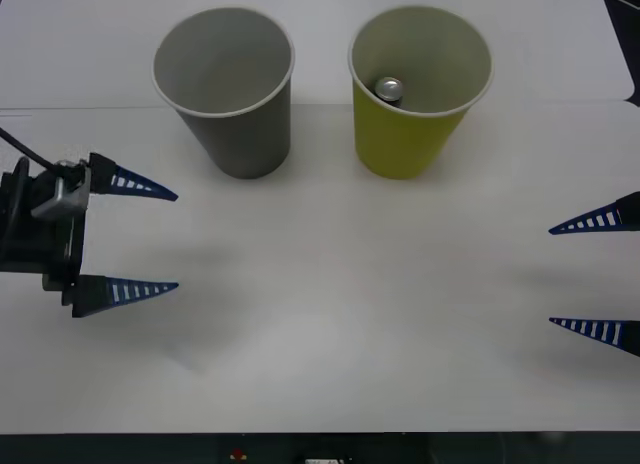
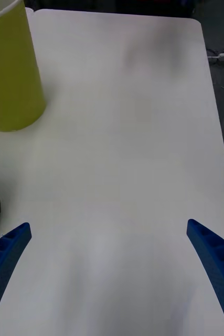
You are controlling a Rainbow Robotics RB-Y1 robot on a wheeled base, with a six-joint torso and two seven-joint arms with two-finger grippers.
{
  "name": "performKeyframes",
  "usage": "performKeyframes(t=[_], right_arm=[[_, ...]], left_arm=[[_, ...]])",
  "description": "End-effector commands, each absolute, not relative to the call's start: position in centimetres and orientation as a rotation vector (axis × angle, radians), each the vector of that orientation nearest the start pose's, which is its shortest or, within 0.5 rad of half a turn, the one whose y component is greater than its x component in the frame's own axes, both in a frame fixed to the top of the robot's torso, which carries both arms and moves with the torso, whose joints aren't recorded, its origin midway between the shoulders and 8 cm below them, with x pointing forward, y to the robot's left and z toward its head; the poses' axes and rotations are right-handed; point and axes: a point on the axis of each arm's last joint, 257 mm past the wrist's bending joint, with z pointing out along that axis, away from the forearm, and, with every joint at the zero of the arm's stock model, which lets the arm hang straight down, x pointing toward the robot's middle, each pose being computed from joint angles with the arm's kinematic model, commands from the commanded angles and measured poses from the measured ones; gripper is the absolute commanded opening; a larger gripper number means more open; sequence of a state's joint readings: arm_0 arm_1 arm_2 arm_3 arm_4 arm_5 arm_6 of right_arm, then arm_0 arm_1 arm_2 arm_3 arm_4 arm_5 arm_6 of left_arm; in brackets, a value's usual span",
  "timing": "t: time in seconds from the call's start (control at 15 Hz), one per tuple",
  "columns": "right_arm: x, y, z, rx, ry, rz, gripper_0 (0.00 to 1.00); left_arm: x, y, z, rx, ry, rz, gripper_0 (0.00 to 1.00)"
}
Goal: Put the can into the green bin and the plastic bottle into the gray bin
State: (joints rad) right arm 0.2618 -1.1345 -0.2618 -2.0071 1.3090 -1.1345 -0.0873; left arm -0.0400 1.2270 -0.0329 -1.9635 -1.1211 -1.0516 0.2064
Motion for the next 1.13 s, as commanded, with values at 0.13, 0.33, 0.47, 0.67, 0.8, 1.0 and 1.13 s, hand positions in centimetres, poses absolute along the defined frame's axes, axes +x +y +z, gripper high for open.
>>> performKeyframes(t=[0.13, 0.33, 0.47, 0.67, 0.8, 1.0, 1.13], right_arm=[[34.1, -28.6, -16.7, -1.634, 1.596, 0.209, 1.00], [34.1, -28.6, -16.7, -1.634, 1.596, 0.209, 1.00], [34.1, -28.6, -16.7, -1.634, 1.596, 0.209, 1.00], [34.1, -28.6, -16.7, -1.634, 1.596, 0.209, 1.00], [34.1, -28.6, -16.7, -1.634, 1.596, 0.209, 1.00], [34.1, -28.6, -16.7, -1.634, 1.596, 0.209, 1.00], [34.1, -28.6, -16.7, -1.634, 1.596, 0.209, 1.00]], left_arm=[[34.7, 23.8, -14.1, 1.560, 1.559, -0.458, 1.00], [34.1, 26.6, -14.7, 1.583, 1.566, -0.476, 1.00], [33.5, 28.5, -15.0, 1.616, 1.568, -0.486, 1.00], [33.1, 29.5, -15.2, 1.629, 1.579, -0.501, 1.00], [33.1, 29.5, -15.4, 1.624, 1.573, -0.502, 1.00], [33.2, 29.4, -15.4, 1.614, 1.571, -0.502, 1.00], [33.2, 29.4, -15.4, 1.614, 1.571, -0.502, 1.00]])
